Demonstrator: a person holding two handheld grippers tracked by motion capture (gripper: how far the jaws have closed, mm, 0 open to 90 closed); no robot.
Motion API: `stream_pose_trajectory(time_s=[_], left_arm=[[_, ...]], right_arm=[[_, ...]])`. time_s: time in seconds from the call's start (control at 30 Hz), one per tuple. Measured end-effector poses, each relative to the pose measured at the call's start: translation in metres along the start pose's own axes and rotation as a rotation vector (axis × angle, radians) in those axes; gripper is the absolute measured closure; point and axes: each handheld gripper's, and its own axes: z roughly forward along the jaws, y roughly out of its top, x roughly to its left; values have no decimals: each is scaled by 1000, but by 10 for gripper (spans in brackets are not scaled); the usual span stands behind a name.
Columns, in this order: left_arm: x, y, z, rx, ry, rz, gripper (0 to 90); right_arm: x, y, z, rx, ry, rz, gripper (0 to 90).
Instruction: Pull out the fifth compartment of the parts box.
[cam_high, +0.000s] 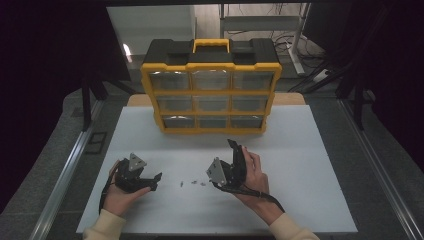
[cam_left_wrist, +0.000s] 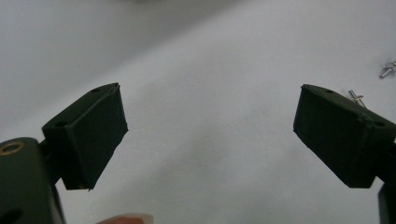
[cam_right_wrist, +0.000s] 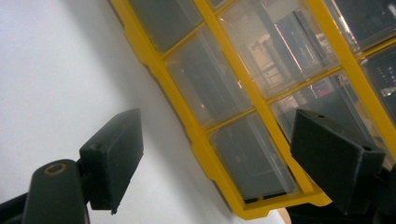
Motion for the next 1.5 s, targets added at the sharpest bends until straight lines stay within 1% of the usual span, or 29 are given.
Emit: stream_pose_trajectory(time_s=[0.07, 0.2, 0.43, 0.63, 0.7, 1.2, 1.5], left_arm=[[0, 0, 0, 0, 0, 0, 100], [0, 0, 0, 0, 0, 1, 100], [0, 0, 0, -1, 0, 0, 100], [0, 0, 0, -1, 0, 0, 100], [0, 0, 0, -1, 0, 1, 101], [0, 0, 0, -1, 1, 2, 101], [0, 0, 0, -4, 1, 0, 101]], right_arm=[[-1, 1, 0, -3, -4, -8, 176], [-2, 2, 2, -1, -8, -3, 177], [-3, 3, 5, 1, -10, -22, 181], [-4, 4, 7, 2, -15, -22, 182], [-6, 5, 8, 0, -18, -31, 182], [-12, 8, 14, -4, -36, -37, 185], [-13, 11, 18, -6, -35, -39, 186]])
